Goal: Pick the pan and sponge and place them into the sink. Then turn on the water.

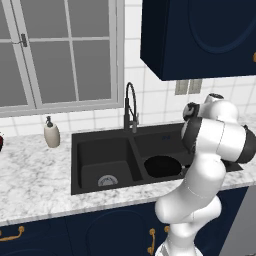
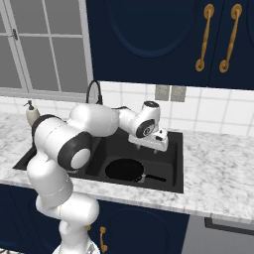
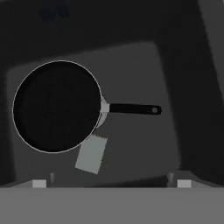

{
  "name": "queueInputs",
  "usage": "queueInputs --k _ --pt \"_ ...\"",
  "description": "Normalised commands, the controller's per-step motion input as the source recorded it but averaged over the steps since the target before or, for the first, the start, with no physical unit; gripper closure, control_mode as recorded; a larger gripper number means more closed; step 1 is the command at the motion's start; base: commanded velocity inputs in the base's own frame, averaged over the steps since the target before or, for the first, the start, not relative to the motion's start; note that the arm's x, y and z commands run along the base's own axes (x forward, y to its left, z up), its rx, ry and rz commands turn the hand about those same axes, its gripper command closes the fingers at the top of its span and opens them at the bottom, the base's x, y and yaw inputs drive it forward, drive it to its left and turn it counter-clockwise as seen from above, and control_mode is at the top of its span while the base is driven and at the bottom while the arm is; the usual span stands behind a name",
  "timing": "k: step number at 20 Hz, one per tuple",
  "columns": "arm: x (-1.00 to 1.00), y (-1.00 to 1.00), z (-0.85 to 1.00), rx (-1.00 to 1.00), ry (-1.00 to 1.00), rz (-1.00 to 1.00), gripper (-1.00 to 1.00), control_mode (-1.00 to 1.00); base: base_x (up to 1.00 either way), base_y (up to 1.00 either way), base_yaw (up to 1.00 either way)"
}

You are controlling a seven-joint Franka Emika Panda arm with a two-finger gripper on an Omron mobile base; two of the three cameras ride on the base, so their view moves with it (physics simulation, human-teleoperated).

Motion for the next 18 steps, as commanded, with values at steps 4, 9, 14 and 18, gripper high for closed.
queueInputs --k 4,9,14,18 --pt "-0.03 0.25 0.0 0.0 -0.03 -0.25 -1.0 -1.0 0.0 0.0 0.0" --pt "0.0 0.19 0.0 0.01 -0.13 0.0 -1.0 -1.0 0.0 0.0 0.0" --pt "0.0 0.38 0.0 0.15 -0.44 0.0 -1.0 -1.0 0.0 0.0 0.0" --pt "0.0 0.27 0.09 0.15 -0.36 0.0 -1.0 -1.0 0.0 0.0 0.0"
